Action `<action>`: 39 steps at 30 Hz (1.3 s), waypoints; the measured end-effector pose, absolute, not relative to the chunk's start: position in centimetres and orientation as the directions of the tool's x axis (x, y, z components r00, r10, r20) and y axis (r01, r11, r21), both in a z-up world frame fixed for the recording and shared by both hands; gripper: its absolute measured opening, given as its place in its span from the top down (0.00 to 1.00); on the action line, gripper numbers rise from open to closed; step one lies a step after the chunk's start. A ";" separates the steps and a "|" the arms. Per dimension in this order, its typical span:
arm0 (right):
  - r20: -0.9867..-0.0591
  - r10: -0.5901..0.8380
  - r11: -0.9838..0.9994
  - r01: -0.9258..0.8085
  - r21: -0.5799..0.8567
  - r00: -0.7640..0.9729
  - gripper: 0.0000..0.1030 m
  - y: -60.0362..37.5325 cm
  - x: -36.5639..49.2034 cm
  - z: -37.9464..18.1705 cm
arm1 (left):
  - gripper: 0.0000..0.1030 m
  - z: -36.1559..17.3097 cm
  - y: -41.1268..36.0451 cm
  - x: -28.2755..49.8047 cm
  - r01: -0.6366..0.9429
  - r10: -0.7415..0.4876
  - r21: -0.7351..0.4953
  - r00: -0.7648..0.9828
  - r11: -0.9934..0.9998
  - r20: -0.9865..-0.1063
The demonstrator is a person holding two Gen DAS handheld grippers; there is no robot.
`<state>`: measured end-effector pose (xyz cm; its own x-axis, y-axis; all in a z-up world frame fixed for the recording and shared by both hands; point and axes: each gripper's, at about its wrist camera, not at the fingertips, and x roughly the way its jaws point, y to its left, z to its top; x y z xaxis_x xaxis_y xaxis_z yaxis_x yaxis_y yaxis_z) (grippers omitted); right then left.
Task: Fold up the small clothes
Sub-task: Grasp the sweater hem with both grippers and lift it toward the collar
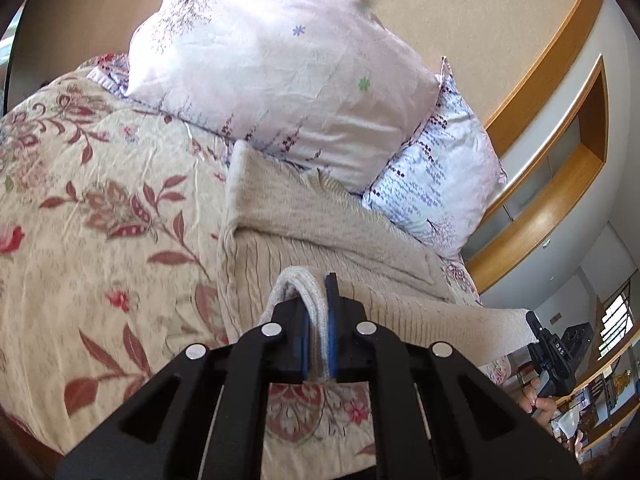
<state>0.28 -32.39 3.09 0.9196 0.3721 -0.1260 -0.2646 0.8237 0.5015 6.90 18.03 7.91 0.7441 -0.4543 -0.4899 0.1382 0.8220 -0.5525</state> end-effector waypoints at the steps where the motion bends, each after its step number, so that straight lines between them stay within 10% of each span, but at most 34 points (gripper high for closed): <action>1: -0.126 0.362 0.835 -0.261 0.485 0.924 0.92 -32.2 1.0 3.7 | 0.94 8.6 17.9 7.7 0.141 -0.443 -0.537 0.751 0.831 -0.489; 18: -0.183 0.191 0.921 -0.112 0.373 0.964 0.92 -31.1 12.8 6.9 | 0.94 10.4 16.1 22.8 0.041 -0.303 -0.443 0.786 0.895 -0.539; 39: -0.457 0.190 0.803 0.130 0.582 0.869 0.92 -34.6 26.5 -0.5 | 0.94 3.0 15.0 32.1 -0.126 -0.222 -0.452 0.735 0.883 -0.641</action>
<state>26.46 -34.57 -0.50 0.8691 0.1897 -0.4569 0.1305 0.8029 0.5816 32.14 15.00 2.98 0.7350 -0.2224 -0.6406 -0.1264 0.8832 -0.4516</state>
